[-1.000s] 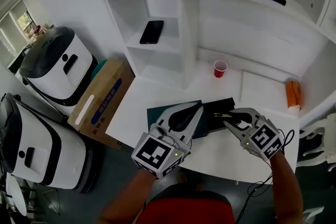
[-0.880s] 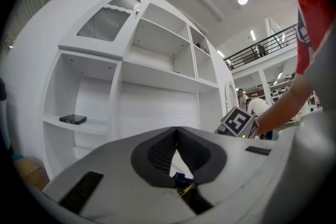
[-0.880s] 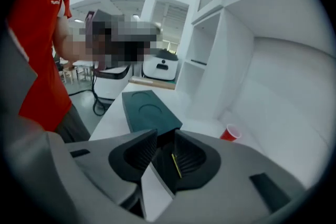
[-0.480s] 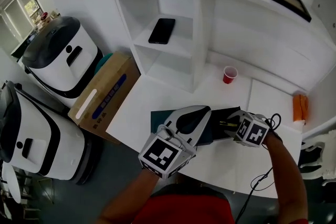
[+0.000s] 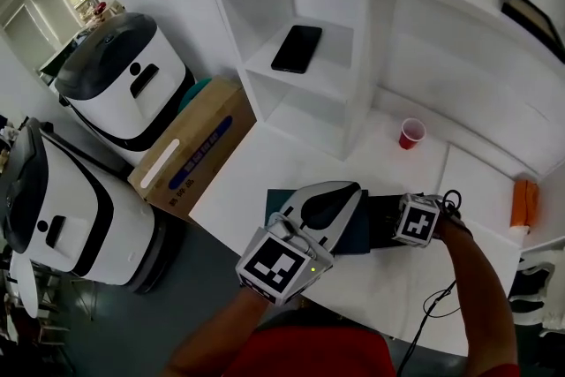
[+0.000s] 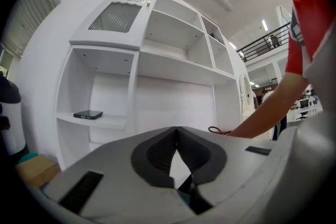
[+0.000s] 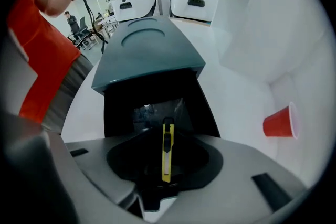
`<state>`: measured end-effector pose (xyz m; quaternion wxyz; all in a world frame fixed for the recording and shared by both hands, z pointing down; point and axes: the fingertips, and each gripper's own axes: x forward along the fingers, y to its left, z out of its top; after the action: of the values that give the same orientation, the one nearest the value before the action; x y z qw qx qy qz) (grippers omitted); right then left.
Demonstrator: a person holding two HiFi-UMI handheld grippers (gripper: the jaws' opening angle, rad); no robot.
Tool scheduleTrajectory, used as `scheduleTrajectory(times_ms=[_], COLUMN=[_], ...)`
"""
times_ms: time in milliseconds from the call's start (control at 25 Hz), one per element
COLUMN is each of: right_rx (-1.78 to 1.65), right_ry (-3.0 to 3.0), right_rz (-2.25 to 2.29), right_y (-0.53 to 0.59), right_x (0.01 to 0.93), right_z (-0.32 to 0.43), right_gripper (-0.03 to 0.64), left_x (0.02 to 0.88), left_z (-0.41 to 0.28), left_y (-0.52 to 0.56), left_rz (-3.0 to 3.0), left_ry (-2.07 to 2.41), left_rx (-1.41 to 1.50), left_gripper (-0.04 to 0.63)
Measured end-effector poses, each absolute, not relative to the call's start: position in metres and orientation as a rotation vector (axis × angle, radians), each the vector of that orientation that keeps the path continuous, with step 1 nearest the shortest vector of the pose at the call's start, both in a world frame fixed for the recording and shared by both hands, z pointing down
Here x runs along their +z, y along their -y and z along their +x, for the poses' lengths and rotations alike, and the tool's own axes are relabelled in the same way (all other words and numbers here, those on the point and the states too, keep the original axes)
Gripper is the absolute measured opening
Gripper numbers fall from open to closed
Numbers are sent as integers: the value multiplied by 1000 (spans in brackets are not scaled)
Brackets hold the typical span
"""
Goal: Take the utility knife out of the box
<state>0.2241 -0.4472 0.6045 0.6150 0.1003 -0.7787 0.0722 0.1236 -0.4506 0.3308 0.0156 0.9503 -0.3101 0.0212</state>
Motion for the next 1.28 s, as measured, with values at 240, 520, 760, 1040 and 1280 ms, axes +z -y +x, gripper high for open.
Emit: scheduleTrajectory(times_ms=[240,520,760,1040,1280], right_rx=[200,210,167,203,197], right_ry=[1682,1719,1846,2230,2522], right_rz=[223,170,211,648,1033], right_y=[455,449,450,462,446], right_x=[611,612,595,488,400], right_z=[245,237,217,208,222], right_gripper=[152,85,83,83,83], left_x=[337,341,339,330,326], left_z=[122,126,129,137,163], left_y=[461,465,465,460,448], left_rz=[2936,2934,2971,3001,3014], left_ry=[980,961,934,891,784], left_rx=[75,79,77,42,46], left_gripper=[18,18,18,18,18])
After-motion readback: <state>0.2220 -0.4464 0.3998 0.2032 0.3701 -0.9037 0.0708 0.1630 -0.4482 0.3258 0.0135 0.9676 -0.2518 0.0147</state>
